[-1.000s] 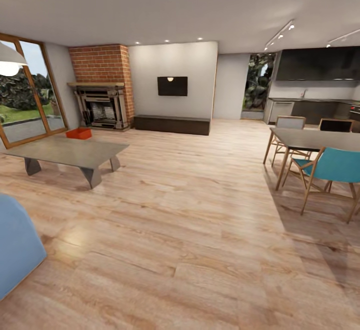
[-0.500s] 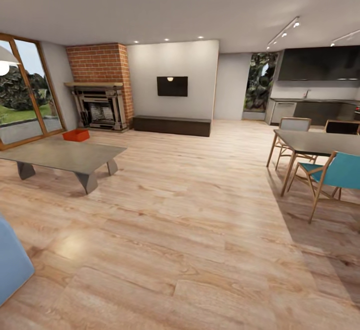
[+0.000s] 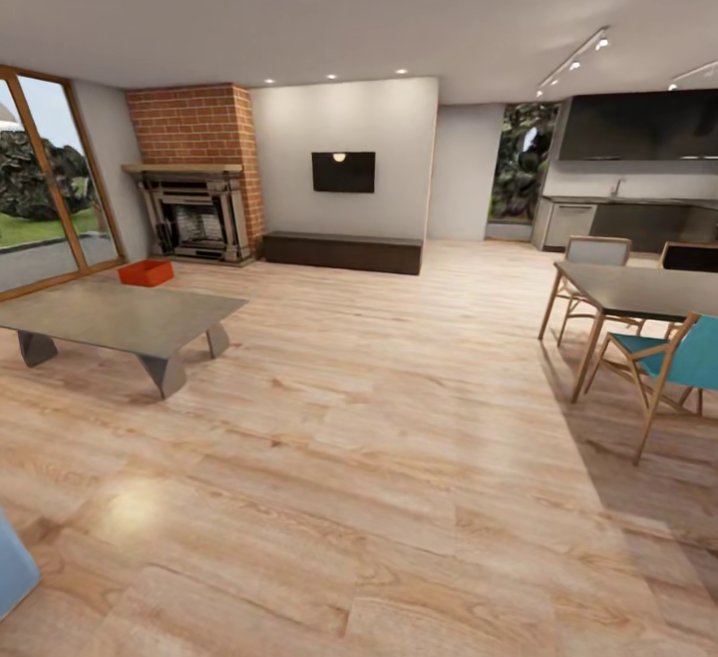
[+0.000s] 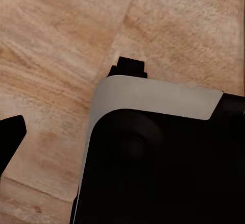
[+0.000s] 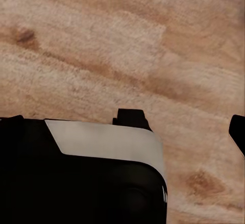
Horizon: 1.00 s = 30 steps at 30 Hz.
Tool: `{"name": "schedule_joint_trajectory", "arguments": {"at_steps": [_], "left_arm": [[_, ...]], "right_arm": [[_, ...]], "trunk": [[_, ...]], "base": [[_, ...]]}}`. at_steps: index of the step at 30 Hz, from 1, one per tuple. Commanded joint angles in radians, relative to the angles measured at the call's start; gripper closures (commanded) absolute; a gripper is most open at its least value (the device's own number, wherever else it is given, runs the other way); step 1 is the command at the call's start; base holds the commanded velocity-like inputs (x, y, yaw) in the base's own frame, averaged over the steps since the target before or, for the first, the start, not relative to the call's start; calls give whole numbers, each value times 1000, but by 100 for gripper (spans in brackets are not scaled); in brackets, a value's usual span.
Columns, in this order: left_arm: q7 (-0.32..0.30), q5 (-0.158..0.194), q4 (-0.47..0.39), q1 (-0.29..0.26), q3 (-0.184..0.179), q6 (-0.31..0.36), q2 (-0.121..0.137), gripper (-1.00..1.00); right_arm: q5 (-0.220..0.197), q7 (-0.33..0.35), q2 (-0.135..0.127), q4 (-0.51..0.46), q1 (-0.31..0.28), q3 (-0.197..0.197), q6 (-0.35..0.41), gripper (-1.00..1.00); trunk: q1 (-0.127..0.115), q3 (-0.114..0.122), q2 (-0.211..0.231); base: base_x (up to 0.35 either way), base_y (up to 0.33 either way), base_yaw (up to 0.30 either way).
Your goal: Move the two storage containers from the living room to the garage. In the garage, place one container on the floor and stack the other container on top of it (either order is fine).
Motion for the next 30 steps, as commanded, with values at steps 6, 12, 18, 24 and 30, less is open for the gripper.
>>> {"name": "schedule_joint_trajectory", "arguments": {"at_steps": [6, 12, 18, 24, 30], "left_arm": [[2, 6, 0, -1, 1, 4, -1, -100], [2, 6, 0, -1, 1, 3, -1, -100], [2, 6, 0, -1, 1, 3, -2, -100], [2, 6, 0, -1, 1, 3, -2, -100], [2, 6, 0, -1, 1, 3, -2, -100]], "right_arm": [[-9, -1, 1, 2, -2, 8, -4, -100], [-9, -1, 1, 2, -1, 8, -4, -100], [-9, -1, 1, 2, -1, 8, -4, -100], [-9, -1, 1, 2, -1, 8, -5, -100], [-9, -1, 1, 2, -2, 8, -4, -100]], "trunk": [[1, -1, 0], [1, -1, 0], [1, -1, 0], [1, -1, 0], [1, -1, 0]], "base": [[322, 0, 0], [322, 0, 0], [322, 0, 0], [323, 0, 0], [322, 0, 0]]}}
